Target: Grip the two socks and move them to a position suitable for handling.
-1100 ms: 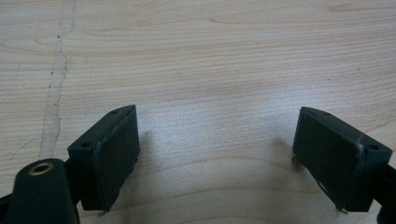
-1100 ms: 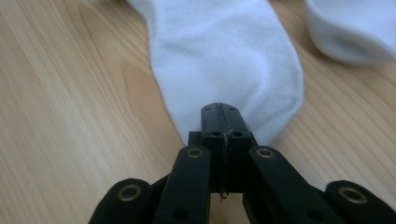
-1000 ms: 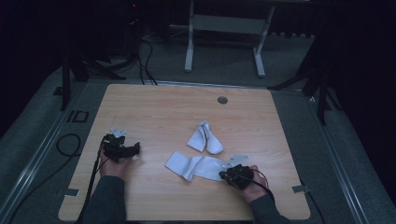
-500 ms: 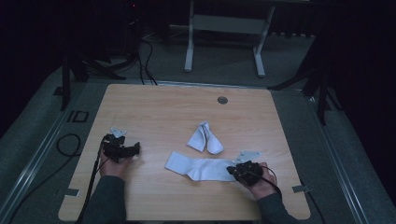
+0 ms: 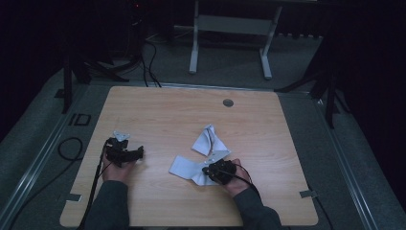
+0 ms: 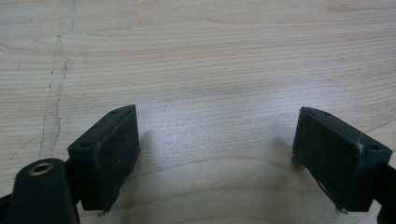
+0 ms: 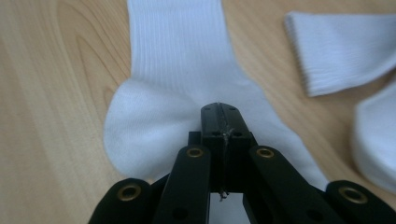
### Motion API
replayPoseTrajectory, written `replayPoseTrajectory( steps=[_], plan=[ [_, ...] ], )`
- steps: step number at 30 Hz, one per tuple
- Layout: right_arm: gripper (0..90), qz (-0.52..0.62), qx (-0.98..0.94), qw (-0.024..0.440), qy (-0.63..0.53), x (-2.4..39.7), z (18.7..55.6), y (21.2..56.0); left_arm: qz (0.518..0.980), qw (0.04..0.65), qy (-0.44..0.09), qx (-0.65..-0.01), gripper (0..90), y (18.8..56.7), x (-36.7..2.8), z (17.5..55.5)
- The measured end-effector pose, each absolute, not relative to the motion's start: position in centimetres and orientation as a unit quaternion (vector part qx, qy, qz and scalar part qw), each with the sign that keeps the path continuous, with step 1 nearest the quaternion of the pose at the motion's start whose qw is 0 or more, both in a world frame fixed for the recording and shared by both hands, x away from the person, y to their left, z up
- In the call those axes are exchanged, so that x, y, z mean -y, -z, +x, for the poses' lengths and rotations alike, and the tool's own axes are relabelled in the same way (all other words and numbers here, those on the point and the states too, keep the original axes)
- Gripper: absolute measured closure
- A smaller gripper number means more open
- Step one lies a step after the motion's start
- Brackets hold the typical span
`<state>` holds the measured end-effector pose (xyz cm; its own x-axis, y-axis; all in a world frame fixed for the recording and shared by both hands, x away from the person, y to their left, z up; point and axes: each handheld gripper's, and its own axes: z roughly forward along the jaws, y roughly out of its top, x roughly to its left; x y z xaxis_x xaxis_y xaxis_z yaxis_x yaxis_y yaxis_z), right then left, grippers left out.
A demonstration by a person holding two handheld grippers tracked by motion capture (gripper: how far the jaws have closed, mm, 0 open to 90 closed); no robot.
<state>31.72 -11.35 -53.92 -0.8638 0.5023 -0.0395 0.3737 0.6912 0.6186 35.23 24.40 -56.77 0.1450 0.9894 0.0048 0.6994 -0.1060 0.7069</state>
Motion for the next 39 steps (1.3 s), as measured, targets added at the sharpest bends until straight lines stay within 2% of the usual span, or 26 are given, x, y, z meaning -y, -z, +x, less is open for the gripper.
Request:
replayPoseTrajectory(
  steps=[14, 31, 32, 35, 39],
  plan=[
    [89.7, 0.215, -0.922, 0.068, -0.315, 10.5, 30.9, 54.8, 0.700, 0.288, -0.252, -0.603, 14.9, 56.8, -24.4, 35.2],
    [89.7, 0.177, -0.936, 0.050, -0.301, 12.3, 31.2, 54.5, 0.700, 0.288, -0.252, -0.603, 14.9, 56.8, -24.4, 35.2],
    [88.7, 0.179, -0.935, 0.050, -0.300, 12.4, 31.2, 54.5, 0.700, 0.288, -0.252, -0.603, 14.9, 56.8, -24.4, 35.2],
    [72.0, 0.185, -0.934, 0.067, -0.298, 12.6, 31.3, 54.2, 0.700, 0.288, -0.252, -0.603, 14.9, 56.8, -24.4, 35.2],
    [65.4, 0.222, -0.917, 0.096, -0.318, 13.7, 32.3, 52.9, 0.700, 0.288, -0.252, -0.603, 14.9, 56.8, -24.4, 35.2]
  ],
)
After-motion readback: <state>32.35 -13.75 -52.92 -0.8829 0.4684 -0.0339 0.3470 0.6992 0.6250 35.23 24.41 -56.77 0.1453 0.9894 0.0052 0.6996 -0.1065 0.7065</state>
